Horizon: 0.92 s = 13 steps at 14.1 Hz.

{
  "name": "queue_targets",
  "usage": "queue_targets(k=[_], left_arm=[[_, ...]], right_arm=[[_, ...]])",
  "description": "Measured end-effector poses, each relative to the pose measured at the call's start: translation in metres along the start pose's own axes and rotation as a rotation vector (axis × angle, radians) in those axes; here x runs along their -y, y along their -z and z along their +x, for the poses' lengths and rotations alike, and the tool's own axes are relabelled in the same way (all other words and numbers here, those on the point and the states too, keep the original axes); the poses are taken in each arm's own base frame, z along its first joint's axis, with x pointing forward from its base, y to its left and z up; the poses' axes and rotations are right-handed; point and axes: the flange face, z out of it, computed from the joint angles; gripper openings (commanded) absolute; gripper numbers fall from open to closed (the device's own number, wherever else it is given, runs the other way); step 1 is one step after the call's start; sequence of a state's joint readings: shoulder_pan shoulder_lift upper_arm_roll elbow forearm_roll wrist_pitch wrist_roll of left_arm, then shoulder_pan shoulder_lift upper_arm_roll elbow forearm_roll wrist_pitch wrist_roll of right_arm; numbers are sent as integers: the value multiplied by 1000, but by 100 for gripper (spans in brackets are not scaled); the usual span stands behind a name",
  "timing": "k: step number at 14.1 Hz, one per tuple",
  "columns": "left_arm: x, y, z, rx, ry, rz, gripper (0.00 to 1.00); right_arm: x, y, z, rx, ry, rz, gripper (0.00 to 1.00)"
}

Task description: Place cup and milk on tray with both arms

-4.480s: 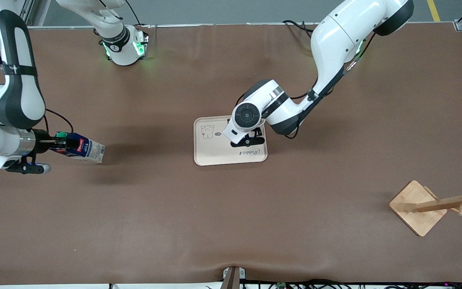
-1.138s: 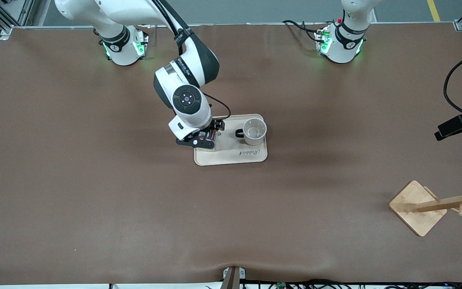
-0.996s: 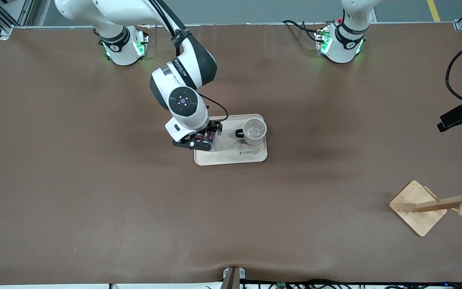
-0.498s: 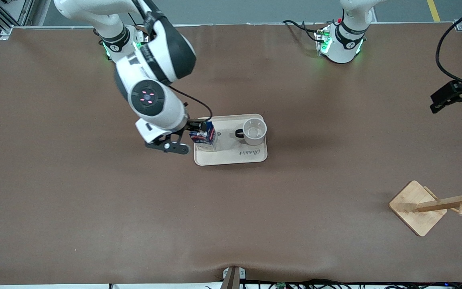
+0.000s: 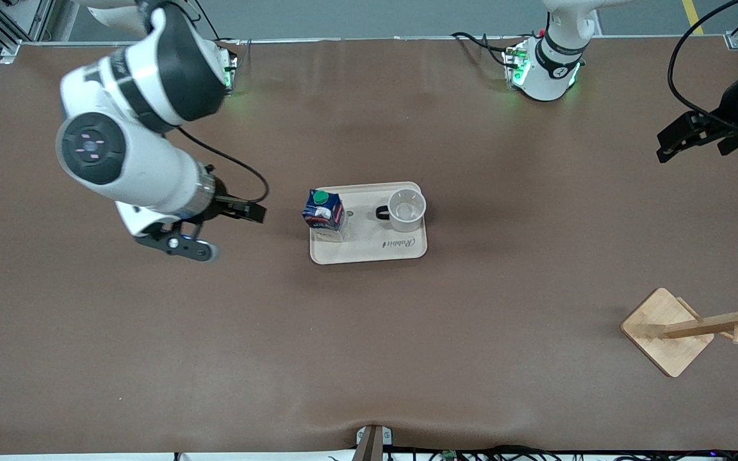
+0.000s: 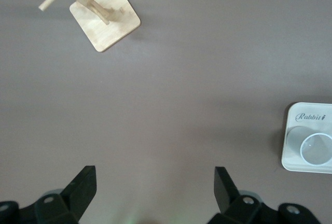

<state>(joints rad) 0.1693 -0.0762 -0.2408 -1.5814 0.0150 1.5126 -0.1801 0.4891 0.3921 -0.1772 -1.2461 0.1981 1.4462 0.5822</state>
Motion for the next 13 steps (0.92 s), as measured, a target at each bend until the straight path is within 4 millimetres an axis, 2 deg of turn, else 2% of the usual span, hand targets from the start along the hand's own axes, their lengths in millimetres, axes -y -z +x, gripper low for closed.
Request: queue_targets(k=[3, 6, 9, 13], left_arm=[[-11, 5, -15, -7, -17, 0, 100], [-11, 8, -18, -11, -19, -3, 100], [-5, 8, -17, -11, -9, -4, 100], [-3, 6, -15, -11, -4, -6, 100]], right_arm=[[-51, 18, -9, -33, 28, -65, 100], [-94, 25, -19, -41, 88, -63, 100], [-157, 39, -9, -45, 243, -35, 100], [-232, 54, 4, -63, 309, -5, 100]])
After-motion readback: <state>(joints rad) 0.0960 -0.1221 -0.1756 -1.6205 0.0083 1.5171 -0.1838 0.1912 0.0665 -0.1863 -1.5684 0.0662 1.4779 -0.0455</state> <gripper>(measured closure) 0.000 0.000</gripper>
